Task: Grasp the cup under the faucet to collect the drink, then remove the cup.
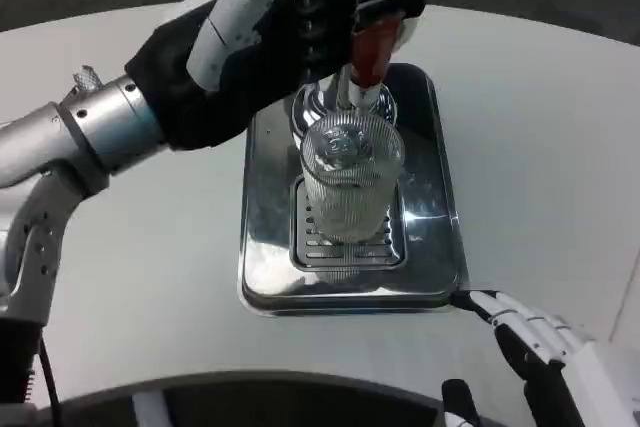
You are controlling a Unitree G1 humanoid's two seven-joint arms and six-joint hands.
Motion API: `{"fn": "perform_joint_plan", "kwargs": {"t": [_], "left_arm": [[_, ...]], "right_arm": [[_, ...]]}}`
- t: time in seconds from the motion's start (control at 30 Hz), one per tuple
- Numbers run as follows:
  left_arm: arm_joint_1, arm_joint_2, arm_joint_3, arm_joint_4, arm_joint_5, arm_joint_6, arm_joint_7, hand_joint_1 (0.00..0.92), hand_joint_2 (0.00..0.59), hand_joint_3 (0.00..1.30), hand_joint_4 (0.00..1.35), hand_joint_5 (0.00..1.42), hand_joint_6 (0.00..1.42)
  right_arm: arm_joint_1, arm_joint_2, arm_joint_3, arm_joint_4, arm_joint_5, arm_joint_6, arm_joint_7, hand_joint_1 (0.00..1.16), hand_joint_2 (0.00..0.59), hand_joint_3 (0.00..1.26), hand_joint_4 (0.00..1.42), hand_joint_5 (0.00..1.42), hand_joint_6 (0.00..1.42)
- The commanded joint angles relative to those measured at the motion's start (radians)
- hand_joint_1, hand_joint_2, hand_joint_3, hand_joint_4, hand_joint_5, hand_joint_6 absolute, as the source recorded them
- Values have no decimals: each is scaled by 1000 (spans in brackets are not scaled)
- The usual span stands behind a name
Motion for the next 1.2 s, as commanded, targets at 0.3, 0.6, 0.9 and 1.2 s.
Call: {"fn": "perform_joint_plan", "kwargs": {"t": [0.3, 0.6, 0.9, 1.2], "left_arm": [[27, 65, -46, -57, 93, -130, -80, 0, 39, 0, 0, 45, 22], [39, 114, -86, -92, 221, -328, -76, 0, 41, 0, 0, 24, 10], [47, 154, -107, -115, 352, -517, -17, 0, 49, 0, 0, 23, 9], [59, 175, -111, -135, 404, -590, 22, 0, 54, 0, 0, 16, 3]], "right_arm": [[12, 10, 17, 9, 3, -6, -15, 481, 519, 219, 164, 184, 226], [13, 14, 15, 11, 12, 0, -16, 480, 519, 219, 164, 184, 239], [6, 23, 17, 22, 16, 6, -8, 480, 519, 219, 167, 184, 247], [-52, 35, 13, 48, 34, 36, 24, 505, 420, 130, 79, 93, 148]]}}
